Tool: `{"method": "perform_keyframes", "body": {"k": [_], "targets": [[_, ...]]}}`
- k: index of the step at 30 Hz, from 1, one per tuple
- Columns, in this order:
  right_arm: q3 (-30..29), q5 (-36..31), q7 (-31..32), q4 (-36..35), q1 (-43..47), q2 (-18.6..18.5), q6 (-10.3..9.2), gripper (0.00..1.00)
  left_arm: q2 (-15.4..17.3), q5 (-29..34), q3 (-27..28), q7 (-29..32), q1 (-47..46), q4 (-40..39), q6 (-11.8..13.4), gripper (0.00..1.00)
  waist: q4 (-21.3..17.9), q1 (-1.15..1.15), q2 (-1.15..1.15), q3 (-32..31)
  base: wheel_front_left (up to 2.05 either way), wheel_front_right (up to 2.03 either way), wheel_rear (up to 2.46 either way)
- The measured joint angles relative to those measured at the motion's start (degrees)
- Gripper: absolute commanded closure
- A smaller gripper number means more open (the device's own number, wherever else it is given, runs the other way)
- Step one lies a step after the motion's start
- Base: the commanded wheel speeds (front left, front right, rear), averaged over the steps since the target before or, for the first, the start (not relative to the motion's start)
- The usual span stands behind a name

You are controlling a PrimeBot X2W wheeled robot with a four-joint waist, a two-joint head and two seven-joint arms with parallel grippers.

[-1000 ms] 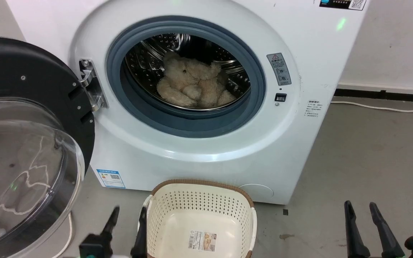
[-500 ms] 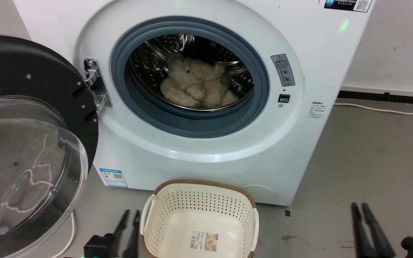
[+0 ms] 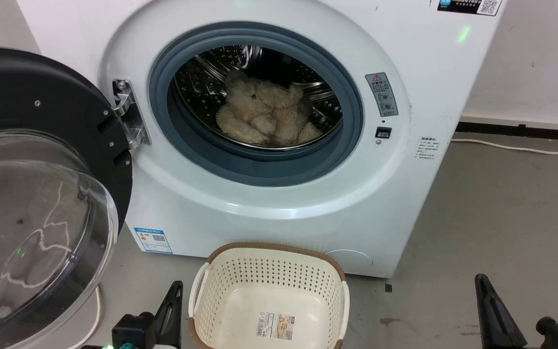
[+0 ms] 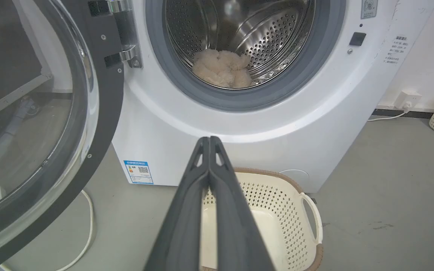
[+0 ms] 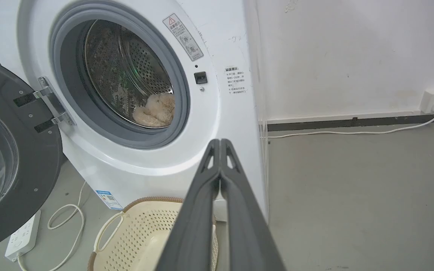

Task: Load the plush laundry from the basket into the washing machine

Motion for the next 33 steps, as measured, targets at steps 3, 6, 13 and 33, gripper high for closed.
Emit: {"method": "perform_keyframes", "body": {"k": [3,6,13,33], "targets": [[0.04,-0.42,0.31,-0.02,-0.26,0.0,0.0,1.0,-0.07,0.08,0.24,0.42,-0.01,-0.34,0.0,1.0,-0.09,0.0,0.0,0.02,0.0,0.0,0.0],[0.11,-0.77,0.55,-0.05,-0.46,0.0,0.0,1.0,-0.15,0.35,0.51,0.57,-0.01,-0.67,0.0,1.0,-0.17,0.0,0.0,0.04,0.0,0.0,0.0],[0.21,-1.61,1.49,-0.11,-0.6,0.0,0.0,1.0,-0.26,1.0,0.91,1.52,-0.07,-1.41,-0.01,1.0,-0.37,0.01,0.0,0.1,0.0,0.0,0.0],[0.45,-4.2,3.8,-0.43,-1.93,0.01,0.0,1.0,-0.98,2.46,2.24,3.85,-0.28,-3.54,-0.02,1.0,-0.92,0.01,0.0,0.24,0.0,0.0,0.0]]}}
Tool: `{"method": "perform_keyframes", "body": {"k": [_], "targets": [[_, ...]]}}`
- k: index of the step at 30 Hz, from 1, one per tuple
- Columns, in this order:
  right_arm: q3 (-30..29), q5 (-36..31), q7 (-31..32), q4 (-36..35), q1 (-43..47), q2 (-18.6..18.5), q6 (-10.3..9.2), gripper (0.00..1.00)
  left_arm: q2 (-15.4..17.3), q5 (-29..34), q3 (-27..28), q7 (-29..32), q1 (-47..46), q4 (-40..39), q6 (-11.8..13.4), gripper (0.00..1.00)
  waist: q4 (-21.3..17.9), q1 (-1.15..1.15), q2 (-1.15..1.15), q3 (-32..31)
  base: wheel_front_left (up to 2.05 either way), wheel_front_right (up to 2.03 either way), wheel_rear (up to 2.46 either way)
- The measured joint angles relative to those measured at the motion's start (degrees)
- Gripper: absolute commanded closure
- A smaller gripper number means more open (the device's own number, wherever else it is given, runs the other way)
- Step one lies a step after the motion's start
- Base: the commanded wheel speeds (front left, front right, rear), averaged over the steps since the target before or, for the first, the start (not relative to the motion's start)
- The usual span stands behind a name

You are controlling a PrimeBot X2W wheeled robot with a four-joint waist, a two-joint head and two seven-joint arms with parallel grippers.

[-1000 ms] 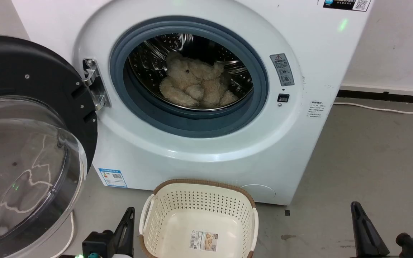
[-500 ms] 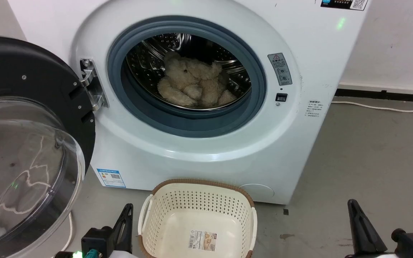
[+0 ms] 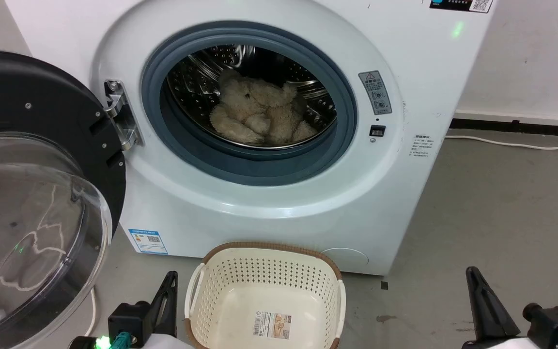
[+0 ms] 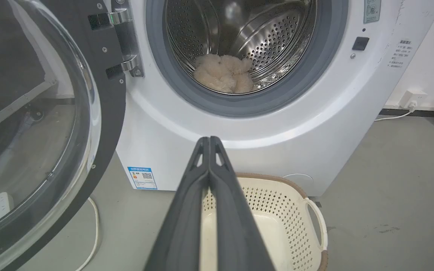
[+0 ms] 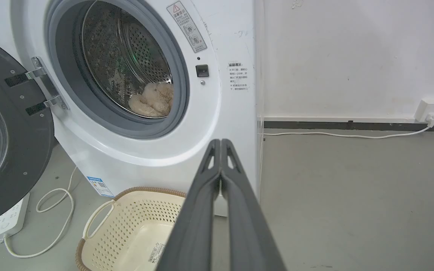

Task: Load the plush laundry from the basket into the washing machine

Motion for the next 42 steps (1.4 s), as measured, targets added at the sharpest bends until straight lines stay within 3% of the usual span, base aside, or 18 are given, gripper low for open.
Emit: {"method": "perform_keyframes", "body": {"k": [42], "targets": [[0.77,-5.41,4.81,-0.63,-3.15,0.05,0.0,1.0,-1.08,3.08,2.74,4.74,-0.9,-4.54,-0.48,1.0,-1.16,-0.01,0.0,0.31,0.0,0.0,0.0]]}}
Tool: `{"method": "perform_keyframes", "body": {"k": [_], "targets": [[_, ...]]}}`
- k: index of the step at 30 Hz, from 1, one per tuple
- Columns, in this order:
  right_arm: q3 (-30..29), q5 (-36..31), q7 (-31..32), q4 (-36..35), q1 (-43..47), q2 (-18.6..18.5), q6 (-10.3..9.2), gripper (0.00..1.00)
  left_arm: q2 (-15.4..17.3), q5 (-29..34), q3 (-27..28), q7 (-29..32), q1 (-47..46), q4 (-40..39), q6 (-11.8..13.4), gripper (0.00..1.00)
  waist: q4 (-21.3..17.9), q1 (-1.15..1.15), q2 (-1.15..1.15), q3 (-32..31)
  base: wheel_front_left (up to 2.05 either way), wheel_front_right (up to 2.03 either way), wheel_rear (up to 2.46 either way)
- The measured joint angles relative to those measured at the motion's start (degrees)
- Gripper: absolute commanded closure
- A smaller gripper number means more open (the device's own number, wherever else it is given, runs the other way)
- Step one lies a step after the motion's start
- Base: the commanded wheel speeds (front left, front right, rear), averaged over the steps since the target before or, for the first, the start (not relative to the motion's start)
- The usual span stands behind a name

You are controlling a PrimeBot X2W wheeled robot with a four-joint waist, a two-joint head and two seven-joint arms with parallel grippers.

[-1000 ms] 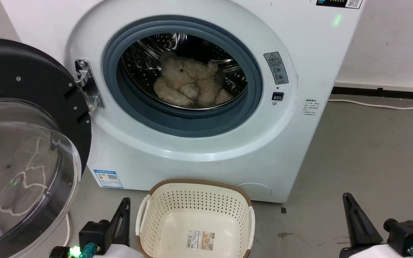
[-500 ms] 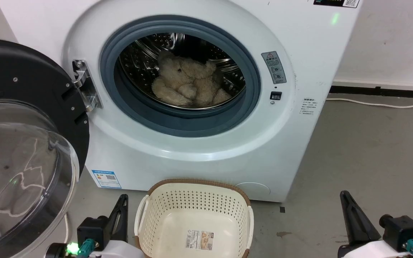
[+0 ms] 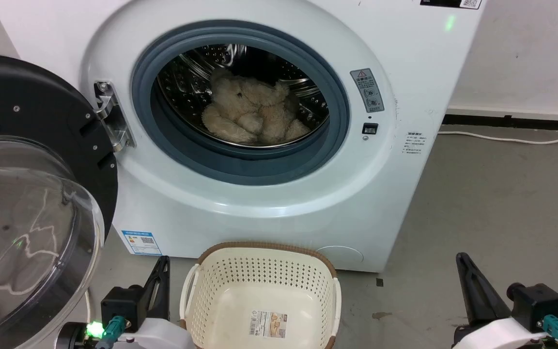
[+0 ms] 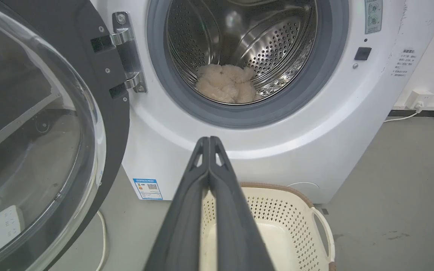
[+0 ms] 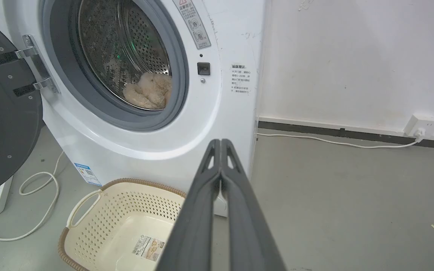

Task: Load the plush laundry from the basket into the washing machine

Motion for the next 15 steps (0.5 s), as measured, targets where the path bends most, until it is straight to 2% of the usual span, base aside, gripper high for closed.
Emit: {"method": "perform_keyframes", "body": {"k": [15], "targets": [[0.22,-1.94,1.82,-0.29,-0.93,0.07,0.0,1.0,-0.41,1.01,1.05,1.78,-0.24,-1.63,-0.01,1.0,-0.41,0.0,0.0,0.11,0.0,0.0,0.0]]}}
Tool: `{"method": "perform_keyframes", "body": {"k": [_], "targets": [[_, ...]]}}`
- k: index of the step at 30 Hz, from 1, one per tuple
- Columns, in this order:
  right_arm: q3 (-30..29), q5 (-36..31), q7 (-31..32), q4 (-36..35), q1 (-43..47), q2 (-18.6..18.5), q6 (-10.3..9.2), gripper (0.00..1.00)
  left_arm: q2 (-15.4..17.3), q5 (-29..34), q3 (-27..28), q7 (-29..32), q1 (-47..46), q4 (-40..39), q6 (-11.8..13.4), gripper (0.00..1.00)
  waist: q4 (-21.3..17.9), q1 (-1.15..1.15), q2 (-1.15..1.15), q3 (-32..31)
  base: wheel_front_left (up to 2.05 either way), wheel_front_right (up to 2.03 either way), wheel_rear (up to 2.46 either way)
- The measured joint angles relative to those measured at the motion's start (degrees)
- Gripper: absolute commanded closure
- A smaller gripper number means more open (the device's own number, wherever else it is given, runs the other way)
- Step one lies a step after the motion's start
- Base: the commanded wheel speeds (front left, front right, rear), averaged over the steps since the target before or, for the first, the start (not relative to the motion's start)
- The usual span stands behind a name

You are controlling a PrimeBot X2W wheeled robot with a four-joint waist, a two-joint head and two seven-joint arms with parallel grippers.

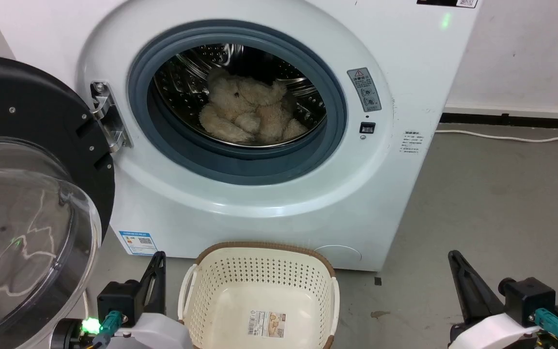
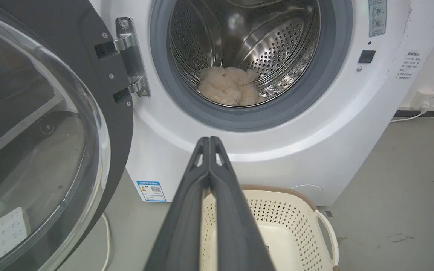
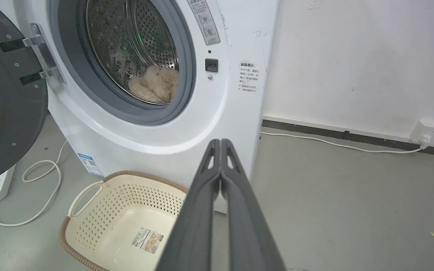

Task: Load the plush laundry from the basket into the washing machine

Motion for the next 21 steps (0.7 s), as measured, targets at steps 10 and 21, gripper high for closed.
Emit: {"method": "perform_keyframes", "body": {"k": [10,21], "targets": [[0.18,-1.46,1.15,-0.21,-0.9,0.04,0.01,1.0,-0.51,0.6,0.6,1.21,-0.04,-1.08,-0.01,1.0,-0.28,0.0,0.0,0.07,0.0,0.0,0.0],[0.37,-2.72,2.46,-0.4,-1.79,0.08,0.01,1.0,-0.8,1.53,1.26,2.42,-0.25,-2.26,-0.02,1.0,-0.58,0.0,0.0,0.16,0.0,0.0,0.0]]}}
